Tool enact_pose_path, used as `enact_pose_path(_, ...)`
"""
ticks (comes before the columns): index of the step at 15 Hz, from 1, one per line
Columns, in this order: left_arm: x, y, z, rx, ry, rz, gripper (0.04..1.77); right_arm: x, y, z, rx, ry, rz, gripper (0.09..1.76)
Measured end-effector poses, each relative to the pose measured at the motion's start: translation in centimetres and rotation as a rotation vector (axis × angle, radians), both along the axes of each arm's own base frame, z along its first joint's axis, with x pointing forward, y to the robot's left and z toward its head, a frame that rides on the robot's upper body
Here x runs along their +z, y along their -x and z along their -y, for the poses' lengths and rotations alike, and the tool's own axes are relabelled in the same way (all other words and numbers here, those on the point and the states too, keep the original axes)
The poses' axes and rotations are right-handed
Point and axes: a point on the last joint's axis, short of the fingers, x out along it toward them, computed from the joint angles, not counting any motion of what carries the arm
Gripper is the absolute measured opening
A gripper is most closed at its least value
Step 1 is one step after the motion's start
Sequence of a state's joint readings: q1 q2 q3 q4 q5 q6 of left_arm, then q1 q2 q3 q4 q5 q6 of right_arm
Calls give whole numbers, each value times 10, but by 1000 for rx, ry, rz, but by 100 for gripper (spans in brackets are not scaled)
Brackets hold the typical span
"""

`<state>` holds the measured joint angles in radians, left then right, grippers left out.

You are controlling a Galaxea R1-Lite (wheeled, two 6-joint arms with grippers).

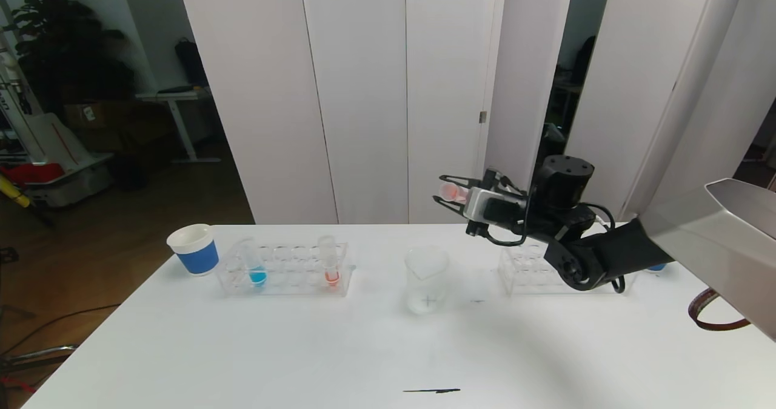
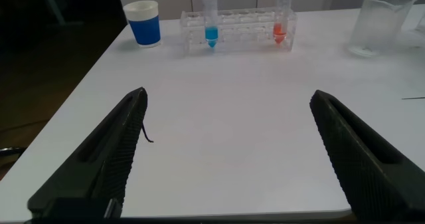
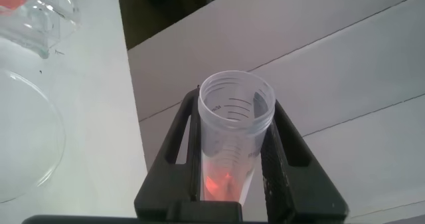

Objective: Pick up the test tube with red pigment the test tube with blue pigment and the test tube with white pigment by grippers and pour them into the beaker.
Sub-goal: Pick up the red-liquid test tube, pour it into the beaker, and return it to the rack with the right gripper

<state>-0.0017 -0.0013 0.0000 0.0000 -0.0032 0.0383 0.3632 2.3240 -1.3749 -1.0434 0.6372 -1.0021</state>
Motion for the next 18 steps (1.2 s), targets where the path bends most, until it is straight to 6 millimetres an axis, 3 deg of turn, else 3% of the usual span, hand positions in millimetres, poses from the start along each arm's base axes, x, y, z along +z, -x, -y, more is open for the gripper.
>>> enact_pose_path(7,0,0,0,0,0,0,175,-12,-2,-8,13,117,151,58)
enact_pose_path(18,0,0,0,0,0,0,175,-10,-1,-10,2,230,358,58)
